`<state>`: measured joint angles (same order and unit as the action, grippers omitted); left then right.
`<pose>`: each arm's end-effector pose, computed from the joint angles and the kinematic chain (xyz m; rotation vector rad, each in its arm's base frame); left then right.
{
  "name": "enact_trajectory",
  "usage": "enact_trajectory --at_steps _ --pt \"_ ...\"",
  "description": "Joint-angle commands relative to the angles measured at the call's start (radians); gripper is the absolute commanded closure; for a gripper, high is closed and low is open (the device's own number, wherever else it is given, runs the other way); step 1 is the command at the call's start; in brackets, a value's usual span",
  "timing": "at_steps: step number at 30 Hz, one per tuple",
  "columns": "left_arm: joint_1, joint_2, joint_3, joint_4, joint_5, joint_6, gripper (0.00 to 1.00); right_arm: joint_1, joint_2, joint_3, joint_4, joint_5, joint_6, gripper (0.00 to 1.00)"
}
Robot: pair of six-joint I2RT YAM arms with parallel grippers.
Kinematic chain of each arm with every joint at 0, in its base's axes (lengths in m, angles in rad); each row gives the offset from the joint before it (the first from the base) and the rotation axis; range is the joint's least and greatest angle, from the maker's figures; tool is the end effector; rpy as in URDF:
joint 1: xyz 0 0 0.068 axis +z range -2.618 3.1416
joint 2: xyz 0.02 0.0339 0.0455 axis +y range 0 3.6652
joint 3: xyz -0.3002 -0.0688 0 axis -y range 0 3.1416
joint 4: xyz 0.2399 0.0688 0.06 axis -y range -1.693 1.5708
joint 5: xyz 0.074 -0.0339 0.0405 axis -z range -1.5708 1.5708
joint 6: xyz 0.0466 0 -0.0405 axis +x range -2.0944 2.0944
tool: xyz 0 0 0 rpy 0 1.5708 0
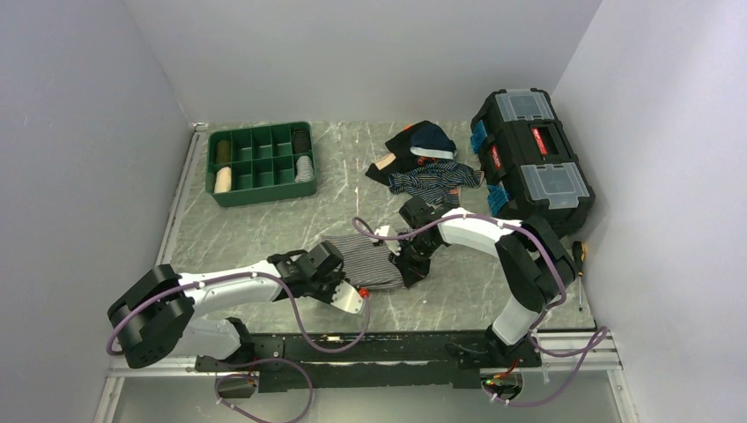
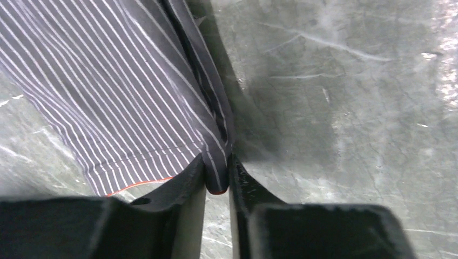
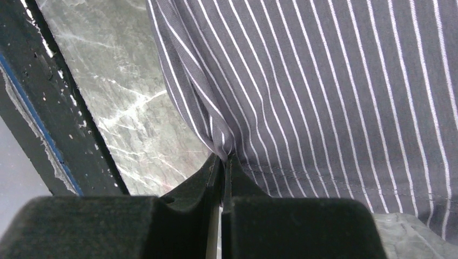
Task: Roll the underwear
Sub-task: Fold the underwear at the center of the board.
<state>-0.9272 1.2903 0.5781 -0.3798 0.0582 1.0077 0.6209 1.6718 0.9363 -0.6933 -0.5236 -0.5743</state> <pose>0.1258 -0.1722 0.1836 2.2015 1.4940 -0.0512 0.2179 0.1845 0.1825 -1.6844 2.3762 0.7849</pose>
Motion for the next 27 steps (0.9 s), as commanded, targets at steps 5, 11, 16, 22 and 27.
enact_trajectory --at_steps 5,11,16,22,27 --pt "-0.060 0.012 -0.030 -0.041 -0.018 -0.093 1.00 -0.006 -0.012 0.020 -0.143 -0.119 -0.087 1.00" --pt "-0.073 0.006 0.029 -0.131 0.062 -0.169 1.00 -0.006 -0.026 0.030 -0.211 -0.158 -0.122 1.00" --pt "-0.051 0.025 0.125 -0.242 0.146 -0.191 1.00 -0.018 -0.027 0.081 -0.270 -0.137 -0.142 1.00" --pt "0.089 0.100 0.287 -0.385 0.315 -0.178 1.00 -0.074 0.019 0.173 -0.360 -0.144 -0.180 1.00" --pt "0.223 0.183 0.409 -0.484 0.432 -0.152 1.00 -0.128 0.084 0.285 -0.453 -0.144 -0.228 1.00"
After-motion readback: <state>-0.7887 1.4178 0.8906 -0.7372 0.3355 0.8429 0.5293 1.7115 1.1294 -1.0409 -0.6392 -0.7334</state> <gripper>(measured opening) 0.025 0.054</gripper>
